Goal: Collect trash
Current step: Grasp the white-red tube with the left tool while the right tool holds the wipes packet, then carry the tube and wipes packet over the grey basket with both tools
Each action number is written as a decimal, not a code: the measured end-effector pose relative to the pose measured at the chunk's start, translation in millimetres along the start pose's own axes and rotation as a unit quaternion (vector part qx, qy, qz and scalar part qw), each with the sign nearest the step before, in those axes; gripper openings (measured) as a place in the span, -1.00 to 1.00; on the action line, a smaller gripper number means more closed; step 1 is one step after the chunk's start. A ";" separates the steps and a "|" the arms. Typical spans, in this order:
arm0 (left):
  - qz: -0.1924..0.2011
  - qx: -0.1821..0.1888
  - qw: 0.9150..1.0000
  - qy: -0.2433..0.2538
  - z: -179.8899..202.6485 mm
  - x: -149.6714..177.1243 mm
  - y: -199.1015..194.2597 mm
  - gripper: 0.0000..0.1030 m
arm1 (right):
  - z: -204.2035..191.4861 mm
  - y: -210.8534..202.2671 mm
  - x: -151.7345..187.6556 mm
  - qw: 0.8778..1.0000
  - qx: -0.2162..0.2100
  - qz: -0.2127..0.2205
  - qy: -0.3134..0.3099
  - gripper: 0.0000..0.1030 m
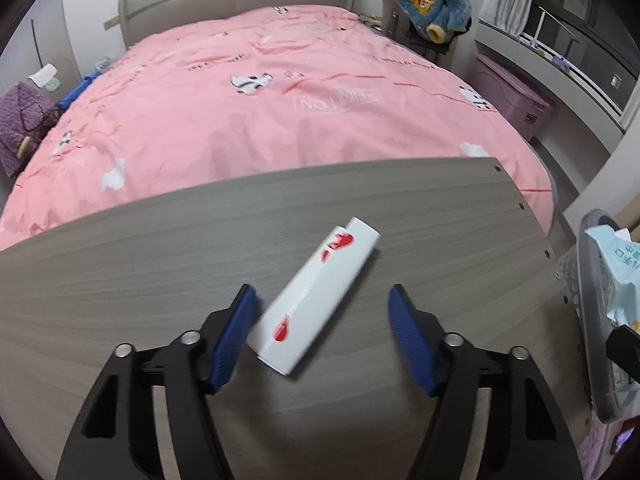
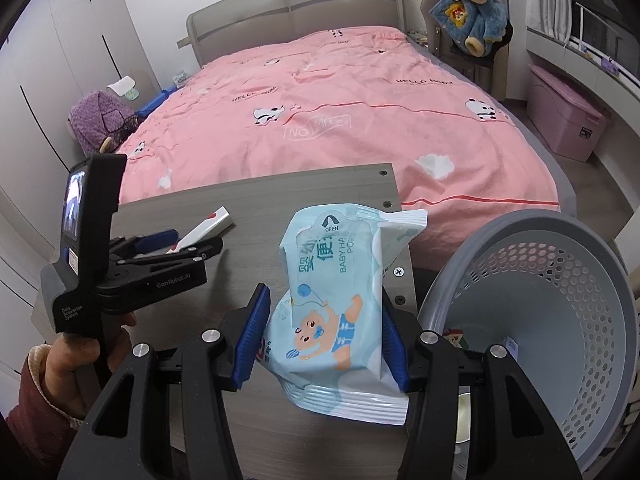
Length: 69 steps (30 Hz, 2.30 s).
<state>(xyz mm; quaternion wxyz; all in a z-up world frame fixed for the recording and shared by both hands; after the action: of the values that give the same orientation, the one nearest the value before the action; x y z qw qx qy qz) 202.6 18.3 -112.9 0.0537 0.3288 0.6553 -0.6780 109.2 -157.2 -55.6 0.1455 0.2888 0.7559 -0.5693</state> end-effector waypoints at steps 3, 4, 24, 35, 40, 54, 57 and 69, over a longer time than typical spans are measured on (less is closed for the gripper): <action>0.001 -0.008 1.000 0.006 1.9 1.5 -1.4 -0.02 | 1.0 -1.8 -0.3 1.000 -0.002 0.002 0.001 -0.02; 0.001 -0.007 1.000 0.006 2.4 2.1 -1.7 -0.18 | 1.5 -2.2 -0.1 1.000 -0.003 0.002 0.003 -0.02; 0.021 0.026 0.999 -0.014 22.1 33.2 -49.6 -0.68 | 11.8 -16.9 10.9 1.000 -0.007 0.005 0.017 -0.01; 0.066 0.030 0.997 0.019 66.2 24.1 -92.8 -0.68 | 35.9 -41.0 12.6 0.999 0.002 0.028 0.036 -0.01; 0.077 0.049 0.995 0.042 98.7 13.5 -102.2 -0.68 | 63.9 -57.6 11.2 0.997 0.018 0.045 0.055 -0.01; 0.081 0.111 0.984 0.116 209.1 -11.3 -101.3 -0.68 | 178.6 -95.1 25.6 0.985 0.084 0.069 0.136 -0.01; 0.075 0.118 0.982 0.129 225.2 -14.1 -97.0 -0.68 | 193.0 -99.4 27.2 0.982 0.088 0.072 0.148 -0.01; 0.060 0.121 0.977 0.163 261.7 -16.9 -87.2 -0.68 | 214.4 -93.5 31.0 0.979 0.082 0.070 0.174 -0.01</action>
<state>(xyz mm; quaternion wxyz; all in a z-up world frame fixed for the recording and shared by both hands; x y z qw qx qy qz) 73.6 -217.8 -49.4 -0.0535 0.4773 0.5473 -0.6854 5.0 -368.6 -66.3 0.0275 0.4461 0.6987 -0.5587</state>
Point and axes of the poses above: each gripper's, at about its wrist camera, not at the fingertips, and y roughly the way its jaws point, z to its right, x to its underside, the point moved 3 cm from there along y, roughly the way its jaws point, and after that the axes turned 12 degrees about y, right-handed, at the moved point
